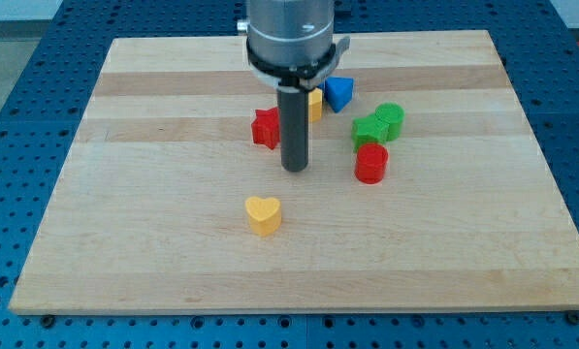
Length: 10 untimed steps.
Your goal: Move yellow heart below yellow hexagon
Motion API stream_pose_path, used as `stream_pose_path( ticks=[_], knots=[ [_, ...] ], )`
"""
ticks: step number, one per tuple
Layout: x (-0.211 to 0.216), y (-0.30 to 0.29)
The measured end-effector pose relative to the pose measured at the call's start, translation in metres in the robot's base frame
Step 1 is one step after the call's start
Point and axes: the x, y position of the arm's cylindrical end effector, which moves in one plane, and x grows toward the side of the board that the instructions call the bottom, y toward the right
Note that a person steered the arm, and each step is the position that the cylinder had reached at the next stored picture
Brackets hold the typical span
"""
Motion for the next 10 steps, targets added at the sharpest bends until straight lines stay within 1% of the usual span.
stream_pose_path(
  ticks=[2,3,4,6,7,9,10],
  knots=[
    [0.079,0.001],
    [0.100,-0.024],
    [0.098,-0.053],
    [0.058,-0.059],
    [0.052,-0.056],
    [0.048,-0.028],
    [0.029,-0.020]
  ],
)
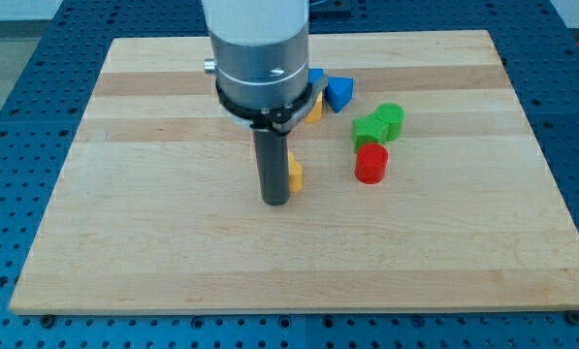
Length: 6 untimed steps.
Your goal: Move yellow heart below yellow hexagon
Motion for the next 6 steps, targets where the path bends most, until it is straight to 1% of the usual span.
stream_pose_path(
  ticks=[1,2,4,6],
  knots=[
    [-0.027,0.002],
    [-0.042,0.019],
    [-0.047,0.063],
    [-0.091,0.063]
  ],
)
